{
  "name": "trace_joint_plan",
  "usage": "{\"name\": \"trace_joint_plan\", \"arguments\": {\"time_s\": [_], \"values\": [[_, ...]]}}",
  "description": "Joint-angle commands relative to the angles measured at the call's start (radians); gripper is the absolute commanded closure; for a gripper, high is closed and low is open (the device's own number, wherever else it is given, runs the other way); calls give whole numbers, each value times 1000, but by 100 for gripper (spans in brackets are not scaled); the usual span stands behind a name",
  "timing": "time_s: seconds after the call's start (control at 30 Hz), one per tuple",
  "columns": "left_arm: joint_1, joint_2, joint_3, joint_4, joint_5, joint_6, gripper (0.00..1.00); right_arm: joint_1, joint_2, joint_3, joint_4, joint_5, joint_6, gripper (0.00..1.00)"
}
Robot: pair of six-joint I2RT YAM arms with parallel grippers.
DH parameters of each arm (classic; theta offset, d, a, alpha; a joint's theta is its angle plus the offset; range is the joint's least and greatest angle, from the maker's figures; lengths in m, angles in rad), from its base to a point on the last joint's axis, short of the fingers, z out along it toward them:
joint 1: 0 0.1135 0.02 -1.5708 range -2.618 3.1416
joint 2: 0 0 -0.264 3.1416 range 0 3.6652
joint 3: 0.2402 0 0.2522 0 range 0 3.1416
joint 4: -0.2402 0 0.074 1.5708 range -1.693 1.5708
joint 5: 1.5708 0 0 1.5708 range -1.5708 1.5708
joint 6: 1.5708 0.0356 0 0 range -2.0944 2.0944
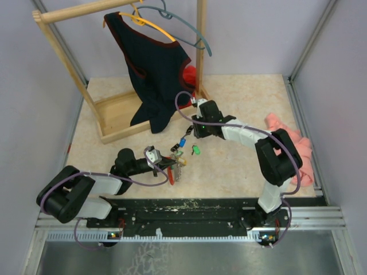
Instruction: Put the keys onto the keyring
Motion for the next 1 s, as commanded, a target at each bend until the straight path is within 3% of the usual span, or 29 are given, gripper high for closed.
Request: {"name": "trace_joint_plan", "arguments": {"time_s": [0.0, 0.27, 0.57, 0.97], "values": [[7, -15, -4, 40, 8, -9, 99, -32, 72, 124, -177, -141, -32, 72], [7, -12, -1, 33, 12, -8, 99, -52, 159, 198, -227, -243, -55, 75], [10, -10, 0, 33, 14, -6, 99, -57, 209, 215, -224, -241, -48, 77], [9, -1, 3, 33, 16, -10, 99, -57, 139, 129, -141, -212, -38, 99]]}}
